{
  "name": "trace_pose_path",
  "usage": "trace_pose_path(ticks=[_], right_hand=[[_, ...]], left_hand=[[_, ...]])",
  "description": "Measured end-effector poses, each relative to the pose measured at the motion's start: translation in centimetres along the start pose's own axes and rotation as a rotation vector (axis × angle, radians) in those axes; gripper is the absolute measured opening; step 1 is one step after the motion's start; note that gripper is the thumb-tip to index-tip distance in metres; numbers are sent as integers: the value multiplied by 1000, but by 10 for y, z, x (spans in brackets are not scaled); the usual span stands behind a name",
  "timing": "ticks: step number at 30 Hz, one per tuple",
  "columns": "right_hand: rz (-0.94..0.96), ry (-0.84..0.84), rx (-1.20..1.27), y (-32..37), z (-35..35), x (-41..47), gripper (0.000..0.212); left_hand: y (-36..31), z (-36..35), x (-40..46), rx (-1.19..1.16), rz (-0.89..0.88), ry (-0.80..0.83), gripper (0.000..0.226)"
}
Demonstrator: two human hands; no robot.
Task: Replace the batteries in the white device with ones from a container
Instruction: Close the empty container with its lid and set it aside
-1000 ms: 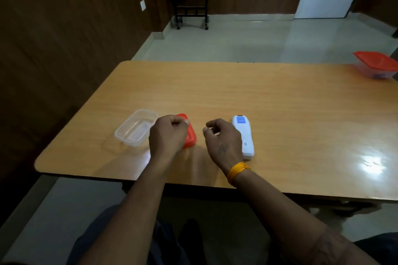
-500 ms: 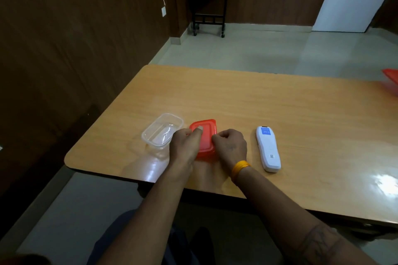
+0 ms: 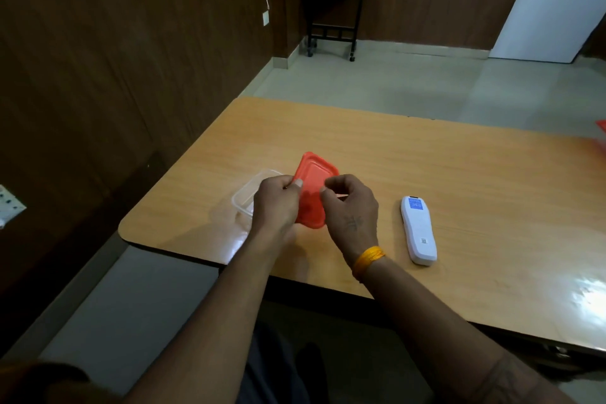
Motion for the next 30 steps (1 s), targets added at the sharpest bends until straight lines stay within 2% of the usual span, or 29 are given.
trace_pose_path(ticks=[2, 3, 6, 9, 13, 16, 21, 30], right_hand=[[-78, -87, -116, -1, 3, 5, 16], [-172, -42, -82, -3, 0, 8, 21], [-413, 198, 246, -4, -21, 10, 24], [-391, 213, 298, 5, -38, 12, 24], [-392, 188, 247, 11, -64, 18, 24], [-408, 173, 188, 13, -80, 21, 21], [-389, 171, 78, 4, -95, 25, 23], [-429, 190, 129, 8, -104, 15, 24]], left_hand=[[-4, 12, 8, -12, -10, -37, 34], [-6, 18, 12, 0, -19, -42, 33], [-11, 36, 25, 81, -44, -34, 16], [-7, 58, 41, 218, -73, -81, 10], [-2, 75, 59, 513, -121, -121, 18], [-1, 80, 68, 643, -141, -148, 20], [4, 85, 79, 708, -145, -137, 21], [0, 98, 82, 693, -132, -114, 24]])
Point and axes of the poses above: each hand's wrist, its own x-axis towards the middle knuckle, its own z-axis out of the back of the hand, y = z × x, the point moved 3 cm from there along x, towards the middle knuckle, and after that the axes turned 8 degrees about -x, right-handed, at the moved point
